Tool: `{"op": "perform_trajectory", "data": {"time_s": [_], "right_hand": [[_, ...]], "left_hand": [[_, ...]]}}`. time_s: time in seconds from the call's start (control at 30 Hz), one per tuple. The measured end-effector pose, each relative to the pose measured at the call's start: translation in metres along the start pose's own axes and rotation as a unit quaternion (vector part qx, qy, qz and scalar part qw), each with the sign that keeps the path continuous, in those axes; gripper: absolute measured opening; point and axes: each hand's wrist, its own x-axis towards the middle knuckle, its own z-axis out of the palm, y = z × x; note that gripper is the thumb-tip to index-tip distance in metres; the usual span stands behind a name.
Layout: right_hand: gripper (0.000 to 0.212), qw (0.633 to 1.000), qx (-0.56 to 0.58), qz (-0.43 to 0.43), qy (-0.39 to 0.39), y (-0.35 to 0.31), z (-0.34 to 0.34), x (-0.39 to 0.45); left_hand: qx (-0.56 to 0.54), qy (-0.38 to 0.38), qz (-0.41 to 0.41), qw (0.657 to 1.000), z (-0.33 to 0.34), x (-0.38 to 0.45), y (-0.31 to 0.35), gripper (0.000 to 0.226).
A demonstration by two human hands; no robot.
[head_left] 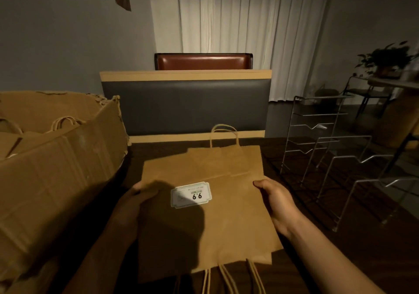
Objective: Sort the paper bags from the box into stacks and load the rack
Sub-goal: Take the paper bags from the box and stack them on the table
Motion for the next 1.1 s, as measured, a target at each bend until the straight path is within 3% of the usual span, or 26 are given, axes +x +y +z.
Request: {"op": "perform_trajectory", "data": {"time_s": [0.03, 0.23, 0.37, 0.47, 0.53, 0.6, 0.7, 0.8, 0.87, 1.0, 1.1], "right_hand": [[0.02, 1.0, 0.004, -0.001, -0.006, -0.003, -0.002, 0.001], [0.034, 0.997, 0.039, 0.021, -0.063, -0.002, 0.008, -0.004], [0.025, 0.99, 0.032, 0.044, -0.127, -0.001, 0.024, -0.014], [0.02, 0.998, -0.009, 0.009, -0.061, -0.021, 0.02, -0.004], [0.019, 0.997, -0.025, -0.071, -0.006, -0.046, 0.018, 0.004], [0.023, 0.986, -0.034, -0.163, -0.009, -0.074, 0.02, 0.005], [0.029, 0.96, -0.083, -0.259, -0.07, -0.105, 0.026, -0.01], [0.026, 0.904, -0.224, -0.331, -0.15, -0.101, 0.024, -0.013], [0.02, 0.886, -0.288, -0.296, -0.21, -0.076, 0.022, -0.005], [0.043, 0.823, -0.472, -0.199, -0.246, -0.012, 0.019, 0.018], [0.035, 0.86, -0.424, -0.172, -0.225, -0.002, 0.026, 0.024]], "left_hand": [[-0.003, 0.01, -0.005, 1.0, -0.004, 0.001, 0.001, 0.018], [0.052, 0.016, 0.043, 0.998, 0.011, 0.0, -0.012, 0.008], [0.007, 0.042, 0.03, 0.999, 0.002, 0.006, -0.017, 0.073], [-0.011, 0.093, 0.03, 0.995, -0.004, 0.011, -0.015, 0.086], [-0.013, 0.118, 0.029, 0.992, -0.008, 0.017, -0.016, 0.073], [0.009, 0.116, 0.027, 0.993, -0.009, 0.018, -0.013, 0.049], [0.03, 0.129, 0.028, 0.991, -0.009, 0.02, -0.011, 0.027], [0.091, 0.127, 0.034, 0.987, -0.007, 0.018, -0.01, 0.01], [0.122, 0.107, 0.047, 0.986, -0.006, 0.016, -0.009, 0.009], [0.13, 0.11, 0.036, 0.985, 0.001, 0.01, -0.007, 0.036], [0.139, 0.082, 0.01, 0.987, 0.001, 0.007, -0.009, 0.042]]}}
